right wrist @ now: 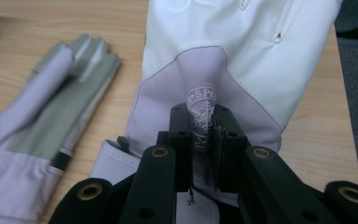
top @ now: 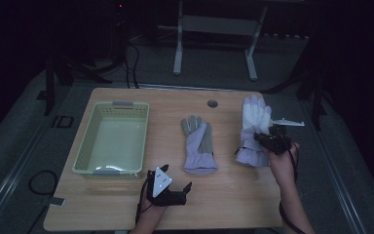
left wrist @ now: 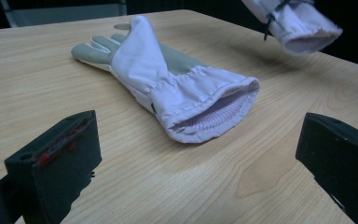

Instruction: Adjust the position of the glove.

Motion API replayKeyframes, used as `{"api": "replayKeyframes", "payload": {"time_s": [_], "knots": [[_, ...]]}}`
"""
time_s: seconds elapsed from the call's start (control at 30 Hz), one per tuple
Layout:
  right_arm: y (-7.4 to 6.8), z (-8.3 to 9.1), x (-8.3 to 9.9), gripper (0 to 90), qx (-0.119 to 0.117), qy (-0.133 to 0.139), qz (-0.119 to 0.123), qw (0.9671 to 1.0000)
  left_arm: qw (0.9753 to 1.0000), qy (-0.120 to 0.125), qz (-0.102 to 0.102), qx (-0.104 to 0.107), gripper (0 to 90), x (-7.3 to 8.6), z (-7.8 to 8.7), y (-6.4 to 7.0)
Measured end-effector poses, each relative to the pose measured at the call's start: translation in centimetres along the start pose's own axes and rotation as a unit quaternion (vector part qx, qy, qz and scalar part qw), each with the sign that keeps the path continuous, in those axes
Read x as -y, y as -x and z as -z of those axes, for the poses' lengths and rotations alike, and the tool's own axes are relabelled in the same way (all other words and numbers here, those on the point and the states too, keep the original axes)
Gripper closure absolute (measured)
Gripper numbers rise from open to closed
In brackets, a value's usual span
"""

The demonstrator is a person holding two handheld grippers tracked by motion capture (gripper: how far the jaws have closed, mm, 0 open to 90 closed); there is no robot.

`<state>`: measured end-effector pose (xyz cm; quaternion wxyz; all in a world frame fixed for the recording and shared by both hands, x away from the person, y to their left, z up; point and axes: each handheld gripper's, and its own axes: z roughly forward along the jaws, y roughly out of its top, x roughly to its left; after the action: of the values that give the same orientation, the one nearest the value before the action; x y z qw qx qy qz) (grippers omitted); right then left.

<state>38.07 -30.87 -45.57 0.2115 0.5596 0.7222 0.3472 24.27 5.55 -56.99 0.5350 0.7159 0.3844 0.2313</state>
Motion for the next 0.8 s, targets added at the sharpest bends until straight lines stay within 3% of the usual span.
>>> {"api": "replayKeyframes", "payload": {"time_s": [0.2, 0.47, 0.5, 0.57, 0.67, 0.8], "knots": [[-2.3, 1.0, -1.5, 80.3, -0.01, 0.009, -0.004, 0.9999, 1.0, 0.0, -0.004, -0.003, 0.1, 0.0, 0.0, 0.1], [-6.8, 1.1, -2.8, 80.3, -0.035, 0.015, 0.018, 0.9991, 1.0, 0.0, -0.005, -0.003, 0.1, 0.0, 0.0, 0.1], [-6.8, 1.1, -2.8, 80.3, -0.035, 0.015, 0.018, 0.9991, 1.0, 0.0, -0.005, -0.003, 0.1, 0.0, 0.0, 0.1], [-8.6, 0.7, -3.1, 80.3, -0.047, 0.01, 0.016, 0.9987, 1.0, 0.0, -0.005, -0.003, 0.1, 0.0, 0.0, 0.1], [-10.3, 0.5, -3.3, 80.2, -0.061, 0.008, 0.015, 0.998, 1.0, 0.0, -0.006, -0.003, 0.1, 0.0, 0.0, 0.1], [-13.1, 0.3, -3.5, 80.2, -0.073, 0.007, 0.032, 0.9968, 1.0, 0.001, -0.007, -0.003, 0.1, 0.0, 0.0, 0.1]]}}
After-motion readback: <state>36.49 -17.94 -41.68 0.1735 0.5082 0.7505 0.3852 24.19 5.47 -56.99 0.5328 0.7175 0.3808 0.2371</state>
